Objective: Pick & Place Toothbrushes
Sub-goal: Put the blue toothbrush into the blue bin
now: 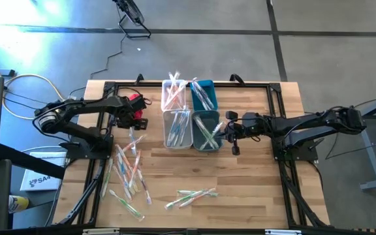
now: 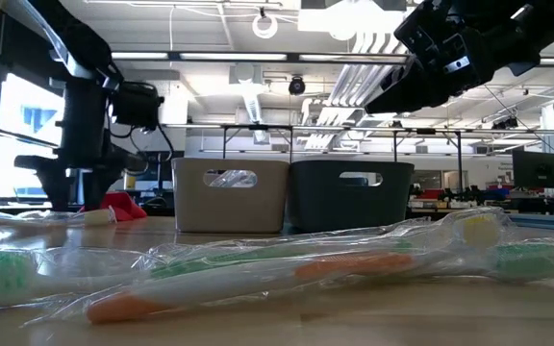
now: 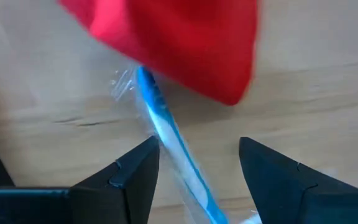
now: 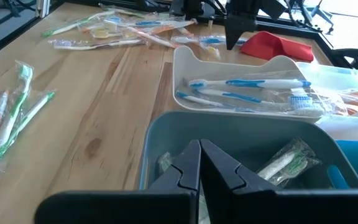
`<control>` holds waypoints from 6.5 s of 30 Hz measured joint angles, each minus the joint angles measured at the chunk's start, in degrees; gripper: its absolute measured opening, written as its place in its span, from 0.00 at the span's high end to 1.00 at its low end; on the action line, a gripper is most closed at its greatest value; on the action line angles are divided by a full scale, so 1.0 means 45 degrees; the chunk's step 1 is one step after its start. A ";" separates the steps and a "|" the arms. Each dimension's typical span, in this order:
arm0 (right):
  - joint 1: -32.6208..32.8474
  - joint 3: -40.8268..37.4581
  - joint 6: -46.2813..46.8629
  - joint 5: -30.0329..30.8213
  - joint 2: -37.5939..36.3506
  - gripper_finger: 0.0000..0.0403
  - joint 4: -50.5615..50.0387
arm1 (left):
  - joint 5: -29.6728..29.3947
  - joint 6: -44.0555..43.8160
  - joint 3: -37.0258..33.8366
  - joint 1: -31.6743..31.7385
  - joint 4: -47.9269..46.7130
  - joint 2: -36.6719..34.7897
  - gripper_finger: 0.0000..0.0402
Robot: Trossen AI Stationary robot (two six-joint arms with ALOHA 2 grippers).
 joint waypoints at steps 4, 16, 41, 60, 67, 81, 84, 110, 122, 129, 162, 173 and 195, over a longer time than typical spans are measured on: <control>-0.0001 0.0000 0.0000 0.0000 0.0000 0.99 -0.0103 | 0.0008 -0.0001 -0.0549 0.0000 0.0069 -0.0039 0.47; 0.0002 0.0000 0.0000 0.0005 0.0000 0.99 -0.0107 | -0.0084 -0.0001 -0.0747 0.0000 0.0416 -0.0034 0.61; -0.0003 0.0000 -0.0087 0.0005 0.0000 0.99 -0.0107 | -0.0006 0.0163 -0.0148 0.0000 0.0241 0.0014 0.95; -0.0008 0.0000 -0.0149 0.0049 0.0000 0.99 -0.0233 | 0.3449 0.2067 0.5055 0.0000 -0.2483 -0.0009 0.95; -0.0008 0.0000 -0.0389 0.0049 0.0000 0.99 -0.0224 | 0.3437 0.2677 0.6428 -0.0375 -0.0664 -0.0015 0.95; -0.0008 0.0000 -0.0369 0.0049 0.0000 0.99 -0.0306 | 0.1724 0.3338 0.6685 -0.2722 0.1186 -0.0034 0.95; -0.0008 0.0000 -0.0359 0.0049 0.0000 0.99 -0.0305 | 0.1087 0.3336 0.6685 -0.3047 0.1314 -0.0034 0.95; -0.0008 0.0000 -0.0327 0.0049 -0.0005 0.99 -0.0291 | -0.1135 0.3620 0.6539 -0.4449 0.7088 0.1792 0.95; -0.0006 0.0005 -0.0246 0.0010 -0.0005 0.99 -0.0531 | -0.1318 0.2697 0.6539 -0.4420 0.7054 0.3757 0.95; -0.0008 0.0005 0.0029 0.0016 -0.0004 0.99 -0.0597 | -0.2236 0.1549 0.6539 -0.4668 0.6144 0.3774 0.95; -0.0006 0.0000 0.0018 0.0046 -0.0005 0.99 -0.0767 | -0.3523 0.0646 0.6558 -0.5503 0.6290 0.4988 0.94; -0.0005 0.0000 0.0010 0.0045 -0.0003 0.99 -0.0767 | -0.3533 0.0610 0.6553 -0.5503 0.6314 0.4988 0.75; -0.0004 0.0000 0.0000 0.0045 -0.0005 0.99 -0.0767 | -0.3508 0.0383 0.6544 -0.5503 0.6606 0.4988 0.65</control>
